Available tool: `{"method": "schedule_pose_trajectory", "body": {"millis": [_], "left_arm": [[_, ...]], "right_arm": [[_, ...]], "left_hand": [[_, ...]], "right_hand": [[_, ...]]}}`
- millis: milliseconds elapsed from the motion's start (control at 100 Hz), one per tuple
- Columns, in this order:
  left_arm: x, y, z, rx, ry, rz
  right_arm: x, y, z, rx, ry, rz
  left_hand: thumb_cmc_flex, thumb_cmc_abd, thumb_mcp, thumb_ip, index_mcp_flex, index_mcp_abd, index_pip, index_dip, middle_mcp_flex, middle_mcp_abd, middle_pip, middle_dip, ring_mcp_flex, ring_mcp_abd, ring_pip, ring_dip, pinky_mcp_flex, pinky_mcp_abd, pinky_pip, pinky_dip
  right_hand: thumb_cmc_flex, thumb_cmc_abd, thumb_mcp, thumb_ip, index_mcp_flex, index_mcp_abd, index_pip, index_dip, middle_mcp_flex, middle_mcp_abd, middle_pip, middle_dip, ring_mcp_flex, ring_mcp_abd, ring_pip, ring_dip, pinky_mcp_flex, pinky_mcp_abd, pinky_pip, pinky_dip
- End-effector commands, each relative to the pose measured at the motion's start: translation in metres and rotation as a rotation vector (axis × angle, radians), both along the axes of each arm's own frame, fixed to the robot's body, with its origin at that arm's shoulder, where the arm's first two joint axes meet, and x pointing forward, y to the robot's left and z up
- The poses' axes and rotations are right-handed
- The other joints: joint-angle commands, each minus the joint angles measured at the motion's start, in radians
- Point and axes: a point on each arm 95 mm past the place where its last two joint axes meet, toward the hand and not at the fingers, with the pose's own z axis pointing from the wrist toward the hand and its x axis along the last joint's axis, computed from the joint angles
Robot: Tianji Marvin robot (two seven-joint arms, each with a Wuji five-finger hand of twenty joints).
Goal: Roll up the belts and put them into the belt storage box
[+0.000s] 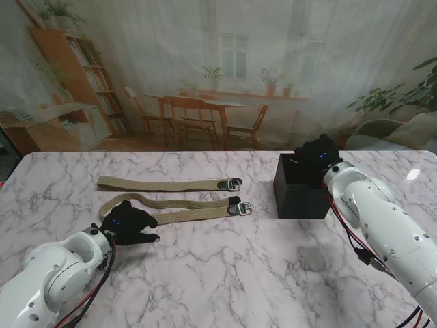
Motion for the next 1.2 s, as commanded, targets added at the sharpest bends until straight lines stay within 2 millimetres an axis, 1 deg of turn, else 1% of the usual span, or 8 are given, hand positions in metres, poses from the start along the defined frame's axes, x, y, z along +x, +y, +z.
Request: {"method": "schedule_pose_trajectory", "body": {"millis": [0,60,360,550,710,850,1010,1190], "left_arm": [[0.0,-0.001,-0.003,-0.003,0.015,-0.006],[0.0,-0.002,-0.003,-0.003,0.015,-0.008],[0.0,-0.002,-0.004,0.002,0.017,-0.01],[0.001,-0.003,-0.004,0.004,0.019,-0.01],[0.001,-0.002,-0.004,0.005,0.018,-0.008],[0.001,-0.002,-0.004,0.007,0.015,-0.005],[0.0,-0.001,-0.004,0.008,0.012,0.0],[0.002,0.002,-0.004,0.004,0.005,0.009]], "right_arm": [[0.0,0.001,-0.001,-0.007,0.001,-0.009],[0.0,0.0,-0.002,-0.04,0.0,-0.009],[-0.003,0.0,-0.006,-0.066,0.013,-0.028],[-0.007,-0.004,0.0,-0.052,-0.017,-0.042],[-0.015,-0.008,0.02,0.0,-0.075,-0.044],[-0.033,-0.003,0.041,0.115,-0.124,-0.041],[-0.071,0.013,0.062,0.231,-0.161,0.004],[-0.11,0.035,0.061,0.415,-0.162,0.06]], "left_hand": [[-0.003,0.032,-0.026,0.009,0.018,-0.013,-0.013,-0.01,-0.023,-0.002,-0.018,-0.004,-0.016,0.003,-0.023,-0.007,-0.014,0.042,-0.022,-0.011],[-0.002,0.032,-0.026,0.009,0.018,-0.012,-0.013,-0.01,-0.021,-0.001,-0.017,-0.004,-0.016,0.002,-0.023,-0.007,-0.014,0.042,-0.022,-0.011],[-0.002,0.029,-0.026,0.009,0.019,-0.012,-0.012,-0.011,-0.022,-0.002,-0.017,-0.004,-0.017,0.002,-0.024,-0.008,-0.015,0.042,-0.023,-0.011],[0.0,0.029,-0.026,0.01,0.018,-0.013,-0.011,-0.012,-0.021,-0.003,-0.017,-0.004,-0.016,0.002,-0.024,-0.008,-0.015,0.042,-0.024,-0.012],[0.0,0.03,-0.026,0.01,0.018,-0.013,-0.011,-0.012,-0.022,-0.003,-0.017,-0.004,-0.017,0.002,-0.024,-0.008,-0.016,0.044,-0.024,-0.012],[0.0,0.031,-0.026,0.01,0.019,-0.013,-0.011,-0.013,-0.022,-0.003,-0.017,-0.004,-0.017,0.002,-0.024,-0.008,-0.016,0.044,-0.024,-0.011],[-0.001,0.032,-0.026,0.01,0.018,-0.014,-0.011,-0.013,-0.021,-0.004,-0.017,-0.004,-0.017,0.002,-0.024,-0.008,-0.015,0.043,-0.025,-0.012],[0.0,0.033,-0.026,0.01,0.019,-0.013,-0.01,-0.013,-0.021,-0.002,-0.016,-0.003,-0.017,0.002,-0.024,-0.008,-0.015,0.042,-0.024,-0.012]], "right_hand": [[-0.018,0.108,0.017,0.114,0.052,-0.106,-0.033,0.116,-0.018,0.021,-0.01,-0.012,-0.015,0.046,-0.038,-0.017,-0.018,0.039,-0.002,0.01],[-0.043,0.14,-0.025,0.126,0.03,-0.093,-0.077,0.156,-0.033,0.034,-0.027,-0.022,-0.025,0.053,-0.056,-0.029,-0.021,0.045,-0.01,0.002],[-0.049,0.232,-0.171,0.144,-0.099,-0.054,-0.171,0.144,-0.114,0.06,-0.075,-0.047,-0.102,0.069,-0.104,-0.056,-0.082,0.055,-0.026,-0.006],[-0.042,0.228,-0.192,0.148,-0.121,-0.066,-0.174,0.147,-0.187,0.069,-0.105,-0.066,-0.168,0.069,-0.121,-0.067,-0.131,0.069,-0.034,-0.005],[-0.025,0.203,-0.183,0.157,-0.11,-0.08,-0.172,0.152,-0.196,0.064,-0.123,-0.089,-0.183,0.062,-0.13,-0.08,-0.161,0.087,-0.047,-0.007],[-0.021,0.198,-0.18,0.157,-0.104,-0.088,-0.181,0.153,-0.213,0.07,-0.147,-0.109,-0.213,0.067,-0.161,-0.099,-0.226,0.124,-0.086,-0.016],[-0.011,0.199,-0.21,0.16,-0.095,-0.098,-0.218,0.151,-0.226,0.085,-0.194,-0.134,-0.242,0.078,-0.203,-0.117,-0.264,0.151,-0.124,-0.023],[0.003,0.201,-0.244,0.164,-0.072,-0.107,-0.244,0.157,-0.222,0.094,-0.23,-0.146,-0.259,0.088,-0.235,-0.126,-0.296,0.176,-0.157,-0.029]]}}
